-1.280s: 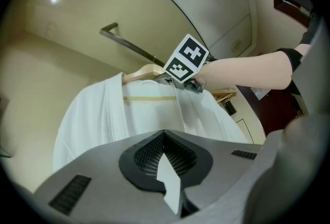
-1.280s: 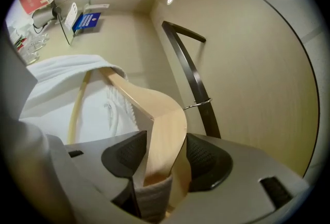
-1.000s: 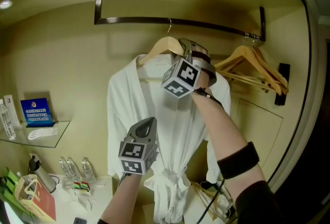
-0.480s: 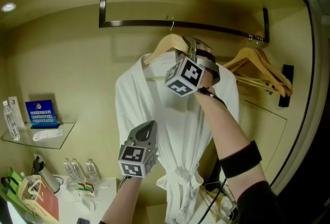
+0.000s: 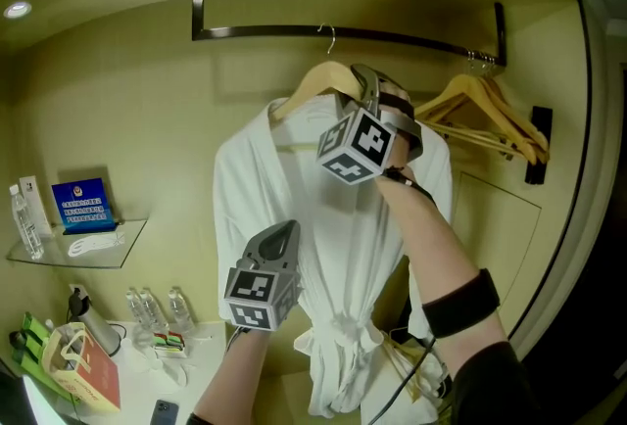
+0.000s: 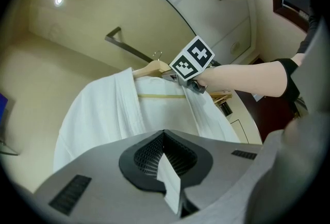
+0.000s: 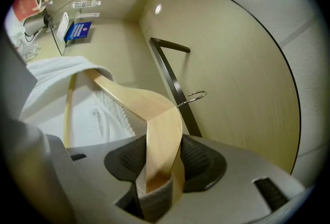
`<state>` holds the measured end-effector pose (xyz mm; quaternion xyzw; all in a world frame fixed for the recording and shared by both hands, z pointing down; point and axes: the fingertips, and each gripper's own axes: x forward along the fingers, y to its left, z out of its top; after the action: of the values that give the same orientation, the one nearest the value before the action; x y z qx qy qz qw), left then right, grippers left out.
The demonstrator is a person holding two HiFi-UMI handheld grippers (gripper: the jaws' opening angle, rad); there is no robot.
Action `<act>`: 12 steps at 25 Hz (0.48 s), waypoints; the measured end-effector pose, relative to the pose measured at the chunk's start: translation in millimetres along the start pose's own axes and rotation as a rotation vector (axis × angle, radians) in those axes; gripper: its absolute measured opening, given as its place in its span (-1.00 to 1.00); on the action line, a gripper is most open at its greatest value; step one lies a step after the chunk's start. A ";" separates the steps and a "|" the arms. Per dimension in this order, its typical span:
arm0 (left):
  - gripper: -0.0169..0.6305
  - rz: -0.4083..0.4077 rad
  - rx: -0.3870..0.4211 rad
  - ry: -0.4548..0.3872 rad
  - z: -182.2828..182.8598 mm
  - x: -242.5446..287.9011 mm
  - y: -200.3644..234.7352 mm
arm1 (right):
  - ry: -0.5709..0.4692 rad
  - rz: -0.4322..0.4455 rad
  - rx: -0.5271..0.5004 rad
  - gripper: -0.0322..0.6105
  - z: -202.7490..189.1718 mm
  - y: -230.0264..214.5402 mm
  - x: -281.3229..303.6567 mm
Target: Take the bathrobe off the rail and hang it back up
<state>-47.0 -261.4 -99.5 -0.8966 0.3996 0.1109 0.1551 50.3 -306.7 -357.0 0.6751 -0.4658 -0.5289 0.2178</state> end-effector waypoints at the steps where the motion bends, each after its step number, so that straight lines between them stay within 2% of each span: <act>1: -0.94 -0.001 -0.003 0.005 -1.1 -5.1 -2.7 | 0.003 0.010 0.004 -0.26 -0.6 4.8 -5.9; 6: -0.94 0.009 -0.014 0.024 -12.1 -39.8 -7.6 | 0.026 0.056 0.030 -0.26 -5.7 35.7 -37.9; 12: -0.94 0.022 -0.066 0.089 -53.5 -93.6 -10.4 | 0.052 0.122 0.058 -0.26 -13.6 98.7 -83.8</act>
<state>-96.6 -210.6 -17.7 -0.9008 0.4123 0.0856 0.1063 22.9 -283.9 -231.9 0.6650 -0.5156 -0.4831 0.2420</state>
